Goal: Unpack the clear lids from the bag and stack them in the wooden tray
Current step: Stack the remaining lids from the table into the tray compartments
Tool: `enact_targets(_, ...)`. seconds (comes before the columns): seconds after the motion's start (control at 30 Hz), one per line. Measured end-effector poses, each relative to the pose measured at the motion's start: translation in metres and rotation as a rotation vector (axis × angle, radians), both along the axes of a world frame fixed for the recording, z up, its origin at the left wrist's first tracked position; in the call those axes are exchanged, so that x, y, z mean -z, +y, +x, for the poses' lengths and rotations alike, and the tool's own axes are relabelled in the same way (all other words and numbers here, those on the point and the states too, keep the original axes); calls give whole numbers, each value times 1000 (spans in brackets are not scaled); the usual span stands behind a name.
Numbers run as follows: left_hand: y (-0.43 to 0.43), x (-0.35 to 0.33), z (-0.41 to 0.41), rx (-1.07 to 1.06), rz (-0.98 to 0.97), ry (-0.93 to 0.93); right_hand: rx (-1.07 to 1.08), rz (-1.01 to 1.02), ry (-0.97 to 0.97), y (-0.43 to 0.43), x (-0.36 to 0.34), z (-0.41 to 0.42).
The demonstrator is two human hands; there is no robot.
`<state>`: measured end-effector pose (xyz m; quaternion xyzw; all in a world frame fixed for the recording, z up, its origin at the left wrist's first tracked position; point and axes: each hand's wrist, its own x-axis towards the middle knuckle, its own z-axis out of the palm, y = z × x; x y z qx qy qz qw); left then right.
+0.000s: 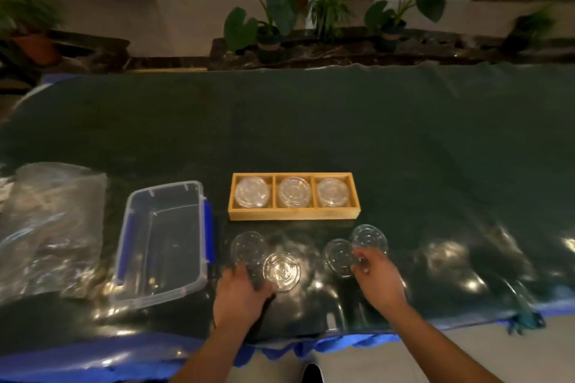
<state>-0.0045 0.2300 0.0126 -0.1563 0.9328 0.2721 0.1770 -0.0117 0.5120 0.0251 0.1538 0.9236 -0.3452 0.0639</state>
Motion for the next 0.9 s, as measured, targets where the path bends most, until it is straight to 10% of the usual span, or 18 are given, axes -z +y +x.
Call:
enact_targets(0.6,-1,4,11,-198,194,78,-418,124,63,-65,13,-22)
enact_targets(0.9,-28,8,16,-661,685,-6,-682,417,-64,-122,20,-48)
